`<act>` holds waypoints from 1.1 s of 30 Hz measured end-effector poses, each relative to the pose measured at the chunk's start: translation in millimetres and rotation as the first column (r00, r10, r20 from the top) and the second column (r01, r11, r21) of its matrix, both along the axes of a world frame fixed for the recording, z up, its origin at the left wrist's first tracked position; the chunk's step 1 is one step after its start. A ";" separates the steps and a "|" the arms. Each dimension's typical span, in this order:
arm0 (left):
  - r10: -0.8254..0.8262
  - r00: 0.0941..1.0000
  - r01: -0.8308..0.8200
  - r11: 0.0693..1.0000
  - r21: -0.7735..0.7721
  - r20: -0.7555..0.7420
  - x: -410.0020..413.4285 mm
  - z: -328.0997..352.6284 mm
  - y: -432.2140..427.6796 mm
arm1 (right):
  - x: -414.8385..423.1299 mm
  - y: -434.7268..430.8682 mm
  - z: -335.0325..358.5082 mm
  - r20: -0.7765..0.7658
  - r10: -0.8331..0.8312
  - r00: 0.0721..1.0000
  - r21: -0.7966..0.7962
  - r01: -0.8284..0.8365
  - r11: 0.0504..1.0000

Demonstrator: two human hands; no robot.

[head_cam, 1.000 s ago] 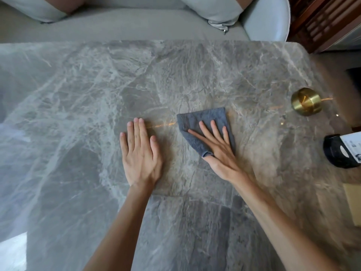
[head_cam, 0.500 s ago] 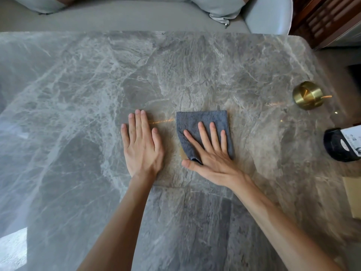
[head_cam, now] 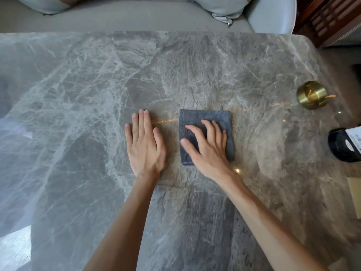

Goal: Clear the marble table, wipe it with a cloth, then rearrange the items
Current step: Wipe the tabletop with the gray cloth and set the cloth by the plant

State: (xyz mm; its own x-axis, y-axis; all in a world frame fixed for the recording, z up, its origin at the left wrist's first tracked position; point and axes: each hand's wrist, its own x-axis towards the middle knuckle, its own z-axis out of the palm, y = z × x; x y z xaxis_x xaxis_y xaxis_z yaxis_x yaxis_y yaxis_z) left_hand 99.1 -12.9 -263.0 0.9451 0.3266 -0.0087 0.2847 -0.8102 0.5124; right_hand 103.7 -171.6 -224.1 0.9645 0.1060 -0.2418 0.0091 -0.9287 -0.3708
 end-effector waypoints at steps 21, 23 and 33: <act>0.012 0.999 -0.009 0.996 -0.091 0.032 -0.8 5.0 2.8 | -19.0 -10.4 -5.7 -0.090 0.271 0.958 -0.223 -0.284 0.932; 0.014 0.999 -0.010 0.995 -0.103 0.039 0.2 5.7 4.0 | -24.7 -5.6 -8.0 -0.068 0.285 0.956 -0.168 -0.292 0.941; -0.029 0.998 0.036 0.987 -0.159 0.047 -0.9 7.5 8.1 | -22.7 -7.7 -9.7 -0.085 0.147 0.985 -0.095 -0.155 0.983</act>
